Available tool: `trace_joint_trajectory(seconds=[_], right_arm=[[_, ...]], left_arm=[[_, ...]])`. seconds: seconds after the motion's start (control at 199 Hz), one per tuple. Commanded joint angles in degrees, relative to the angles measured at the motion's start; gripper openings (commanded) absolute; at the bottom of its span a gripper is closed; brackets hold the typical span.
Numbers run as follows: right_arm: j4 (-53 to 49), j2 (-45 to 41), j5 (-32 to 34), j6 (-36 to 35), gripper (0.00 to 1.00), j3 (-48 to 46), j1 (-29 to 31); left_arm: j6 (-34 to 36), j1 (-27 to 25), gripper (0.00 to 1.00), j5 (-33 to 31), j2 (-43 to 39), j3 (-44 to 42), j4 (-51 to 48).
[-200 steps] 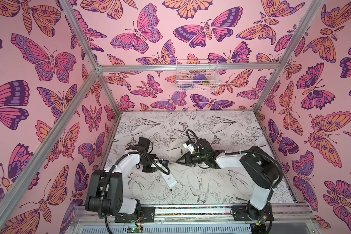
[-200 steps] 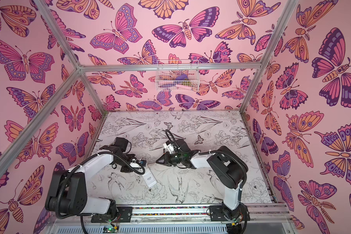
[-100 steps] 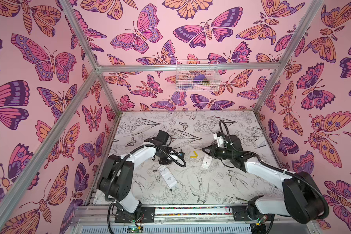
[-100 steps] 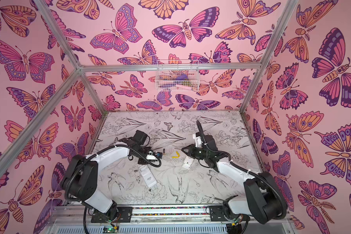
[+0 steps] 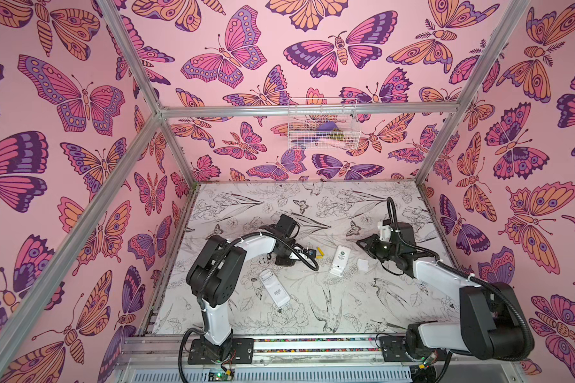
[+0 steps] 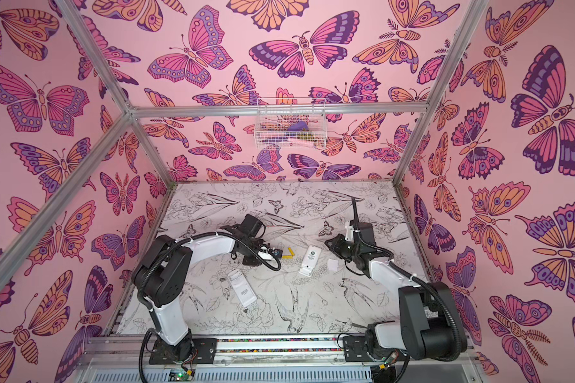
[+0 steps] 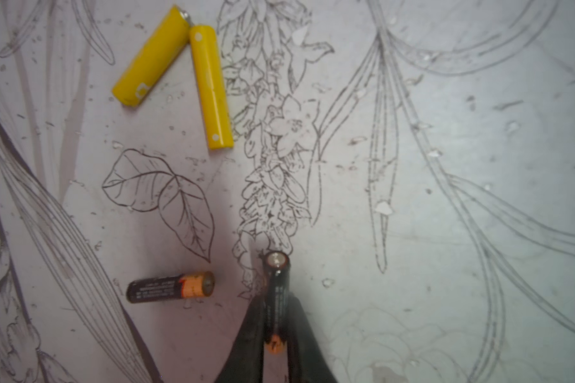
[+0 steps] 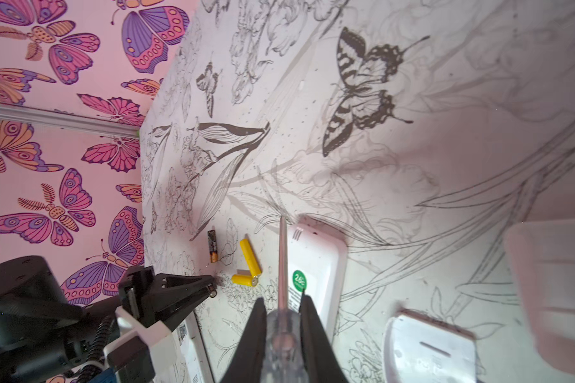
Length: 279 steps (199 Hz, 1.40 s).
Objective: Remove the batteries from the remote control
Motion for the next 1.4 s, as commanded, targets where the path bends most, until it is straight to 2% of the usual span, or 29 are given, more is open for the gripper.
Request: trace_joint_trajectory(seconds=[0.0, 0.267, 0.458, 0.604, 0.8, 1.021, 1.227, 1.323, 1.398], right_arm=[[2.4, 3.1, 0.0, -1.9, 0.03, 2.4, -1.2], [4.2, 8.7, -0.8, -3.3, 0.1, 3.7, -3.4], [4.4, 12.2, -1.3, -4.6, 0.15, 4.0, -3.8], [3.7, 13.0, -1.6, -6.2, 0.2, 3.9, -3.8], [-0.8, 12.9, -0.3, -10.2, 0.27, 5.3, -4.0], [-4.6, 13.3, 0.6, -13.6, 0.3, 7.5, -4.0], [-7.3, 14.1, 2.0, -16.5, 0.38, 9.3, -4.0], [-8.0, 14.7, 2.4, -17.5, 0.4, 10.1, -4.0], [-9.2, 15.3, 2.8, -18.3, 0.43, 11.2, -4.0]], left_arm=[[-0.4, -0.3, 0.19, -2.6, 2.4, -0.6, 0.5], [0.5, -0.7, 0.33, -4.1, 0.5, -3.3, 1.5], [-0.9, -0.7, 0.42, -5.1, -5.4, -5.1, 1.6], [-3.8, -0.7, 0.52, -6.5, -11.0, -6.8, 1.9], [-10.6, -0.1, 0.71, -9.2, -17.4, -8.0, 2.3], [-21.5, 1.7, 0.82, -11.7, -23.1, -6.6, -0.1], [-33.4, 6.0, 0.92, -10.2, -27.8, -6.2, -2.9], [-37.7, 9.5, 1.0, -7.6, -29.6, -6.9, -3.2], [-40.8, 12.3, 0.99, -5.7, -30.6, -7.2, -3.5]])
